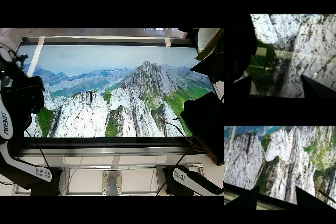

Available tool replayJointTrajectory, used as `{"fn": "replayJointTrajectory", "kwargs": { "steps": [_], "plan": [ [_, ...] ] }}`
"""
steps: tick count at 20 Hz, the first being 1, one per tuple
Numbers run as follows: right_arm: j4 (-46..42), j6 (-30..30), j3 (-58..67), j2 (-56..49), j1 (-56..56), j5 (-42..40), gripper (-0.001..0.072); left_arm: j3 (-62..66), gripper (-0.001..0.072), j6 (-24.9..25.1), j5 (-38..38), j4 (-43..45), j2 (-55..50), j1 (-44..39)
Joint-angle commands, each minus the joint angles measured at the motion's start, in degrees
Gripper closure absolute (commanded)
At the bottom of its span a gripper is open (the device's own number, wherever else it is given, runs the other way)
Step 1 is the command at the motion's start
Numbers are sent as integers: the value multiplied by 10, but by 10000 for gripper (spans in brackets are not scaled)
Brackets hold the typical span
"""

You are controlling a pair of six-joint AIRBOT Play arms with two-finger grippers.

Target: Fold the clothes and pants, and hang the long-sleeved shirts on hangers.

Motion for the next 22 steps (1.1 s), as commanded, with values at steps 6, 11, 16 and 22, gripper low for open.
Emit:
{"fn": "replayJointTrajectory", "kwargs": {
  "steps": [6,11,16,22],
  "plan": [
    [-3,0,1,0,1,-3,201,-190,15,111,57,-214,71,352],
    [-3,0,1,0,1,-3,201,-442,15,211,145,-357,135,548],
    [-3,0,1,0,1,-3,201,-501,15,205,168,-359,132,611],
    [-3,1,1,0,1,-3,201,-501,20,206,194,-428,132,573]
  ]
}}
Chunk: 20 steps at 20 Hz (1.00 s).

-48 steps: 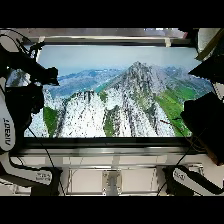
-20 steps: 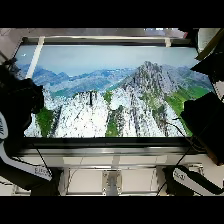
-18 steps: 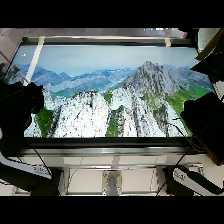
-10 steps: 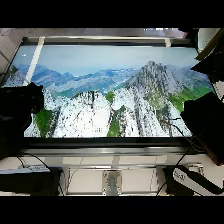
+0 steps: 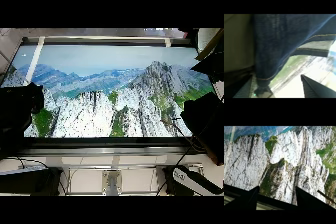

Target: Fold the clothes and pants, and hang the long-sleeved shirts on hangers.

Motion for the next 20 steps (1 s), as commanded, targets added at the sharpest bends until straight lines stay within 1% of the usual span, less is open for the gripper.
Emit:
{"fn": "replayJointTrajectory", "kwargs": {
  "steps": [1,2,3,4,6,8,10,11,12,14,16,18,20],
  "plan": [
    [0,1,1,0,1,0,201,-5,111,3,37,-58,0,-18],
    [0,1,1,0,1,0,201,-5,376,4,53,-62,0,-29],
    [0,1,1,0,1,0,201,-5,666,15,65,-63,0,-40],
    [0,1,1,0,1,0,201,-5,686,25,67,-69,1,-50],
    [0,1,1,0,0,0,201,-5,686,35,55,-104,2,-69],
    [-3,0,1,0,0,0,201,-5,687,79,6,-191,10,-95],
    [-19,0,1,0,0,0,201,-5,688,118,-57,-281,30,-141],
    [-34,0,1,0,0,0,201,-5,688,129,-78,-308,47,-177],
    [-55,0,1,0,0,0,201,-5,688,130,-80,-318,67,-219],
    [-91,0,1,0,0,0,201,-5,688,129,-56,-322,116,-326],
    [-124,0,1,0,0,0,201,-5,688,118,-4,-322,162,-460],
    [-155,-13,1,0,0,0,201,-5,688,106,81,-322,189,-612],
    [-180,-30,1,0,0,0,201,-5,688,99,198,-322,190,-774]
  ]
}}
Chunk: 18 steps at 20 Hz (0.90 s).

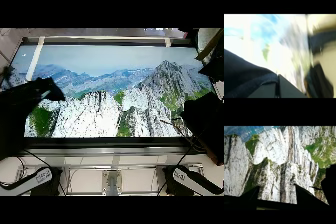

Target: Fold the clothes and pants, and hang the long-sleeved shirts on hangers.

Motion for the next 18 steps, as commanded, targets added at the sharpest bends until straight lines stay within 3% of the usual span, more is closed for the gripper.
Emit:
{"fn": "replayJointTrajectory", "kwargs": {
  "steps": [1,3,5,9,10,11,12,15,17,18],
  "plan": [
    [-61,-25,1,0,0,-1,201,0,688,-11,203,-9,18,-268],
    [-76,-35,1,0,0,-11,201,0,688,-11,332,-9,-6,-408],
    [-82,-35,1,-3,0,-36,201,0,688,-11,413,-10,-45,-511],
    [-82,-35,0,-28,0,-42,201,0,664,-10,431,-26,-128,-579],
    [-82,-35,-5,-35,0,-45,200,0,486,-10,431,-18,-132,-567],
    [-82,-36,-13,-42,0,-48,200,0,188,-10,426,-8,-129,-540],
    [-81,-44,-27,-46,0,-51,200,0,-1,-10,408,12,-119,-497],
    [-33,-59,-99,-47,-32,-61,200,0,43,-33,236,59,-68,-299],
    [22,-79,-166,-39,-61,-73,200,-2,228,-56,90,105,-33,-141],
    [42,-97,-207,-28,-72,-90,200,-11,248,-58,36,124,-16,-71]
  ]
}}
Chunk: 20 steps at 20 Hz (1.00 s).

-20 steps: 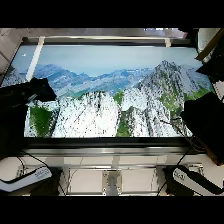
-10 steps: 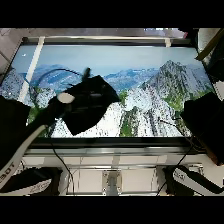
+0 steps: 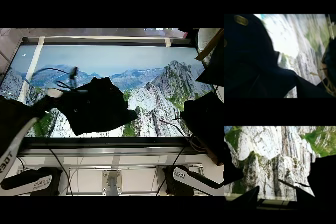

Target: Fold the clothes and pants, and hang the long-sleeved shirts on hangers.

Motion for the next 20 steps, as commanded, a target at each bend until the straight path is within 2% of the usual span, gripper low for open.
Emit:
{"fn": "replayJointTrajectory", "kwargs": {
  "steps": [1,3,5,8,9,10,11,14,15,16,18,19,20],
  "plan": [
    [75,-45,-133,30,-36,-56,200,-32,247,-21,-235,71,60,242],
    [89,-48,-257,79,-37,-129,199,-129,247,-16,-286,97,120,347],
    [146,-67,-385,126,-35,-188,199,-272,247,-16,-280,116,201,422],
    [250,-97,-506,155,-35,-223,199,-449,253,-17,-269,40,321,478],
    [271,-107,-522,154,-35,-227,199,-481,354,-24,-260,35,354,477],
    [282,-108,-530,154,-35,-235,199,-504,490,-25,-258,45,386,475],
    [285,-108,-530,154,-35,-243,199,-517,523,-26,-262,53,411,472],
    [296,-108,-529,154,-35,-264,199,-524,522,-48,-271,38,459,455],
    [296,-108,-529,154,-35,-265,199,-524,521,-48,-271,-5,466,452],
    [294,-108,-529,154,-35,-265,199,-524,520,-47,-266,-83,470,453],
    [290,-108,-529,154,-35,-265,199,-524,520,-38,-187,-245,469,453],
    [289,-108,-529,154,-35,-264,199,-524,520,-38,-134,-297,469,453],
    [288,-108,-529,154,-35,-264,199,-524,520,-39,-112,-316,469,453]
  ]
}}
